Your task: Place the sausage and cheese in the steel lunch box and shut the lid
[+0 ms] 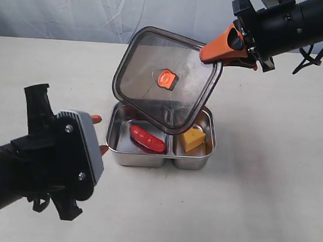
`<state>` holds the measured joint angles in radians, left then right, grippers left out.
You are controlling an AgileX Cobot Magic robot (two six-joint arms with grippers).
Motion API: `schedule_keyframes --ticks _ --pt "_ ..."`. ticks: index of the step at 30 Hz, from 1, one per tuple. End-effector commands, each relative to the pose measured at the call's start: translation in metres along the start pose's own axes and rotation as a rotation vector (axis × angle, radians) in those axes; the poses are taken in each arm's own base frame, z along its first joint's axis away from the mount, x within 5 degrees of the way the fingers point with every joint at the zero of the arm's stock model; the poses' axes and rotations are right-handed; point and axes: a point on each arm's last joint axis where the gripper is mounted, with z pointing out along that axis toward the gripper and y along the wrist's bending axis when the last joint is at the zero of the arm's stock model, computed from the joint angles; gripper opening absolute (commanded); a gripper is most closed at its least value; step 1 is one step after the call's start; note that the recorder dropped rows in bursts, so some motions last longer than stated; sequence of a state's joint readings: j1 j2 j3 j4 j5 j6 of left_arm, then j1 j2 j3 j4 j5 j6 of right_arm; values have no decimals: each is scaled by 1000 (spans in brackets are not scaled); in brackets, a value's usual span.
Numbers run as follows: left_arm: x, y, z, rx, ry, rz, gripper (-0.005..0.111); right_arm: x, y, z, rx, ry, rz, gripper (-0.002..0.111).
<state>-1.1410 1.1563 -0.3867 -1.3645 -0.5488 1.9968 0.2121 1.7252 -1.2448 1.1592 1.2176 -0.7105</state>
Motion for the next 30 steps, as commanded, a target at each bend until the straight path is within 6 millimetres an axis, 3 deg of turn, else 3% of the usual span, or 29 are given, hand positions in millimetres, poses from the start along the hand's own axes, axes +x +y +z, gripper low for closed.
schedule_keyframes --ticks 1,6,11,14,20,30 --pt "8 -9 11 -9 64 186 44 -1 7 -4 -8 -14 3 -1" --pt "8 -18 24 -1 63 332 44 -2 14 -7 -25 -36 15 -1" --pt "13 -16 31 -76 130 366 41 -1 24 -12 -32 -55 7 -1" --pt "13 -16 32 -91 136 300 40 2 23 -13 -14 -41 2 -1" --pt "18 -4 29 -259 167 -71 40 20 8 -5 7 17 39 -1" --pt "22 -3 28 -274 202 -118 40 43 32 -19 29 8 -117 -1"
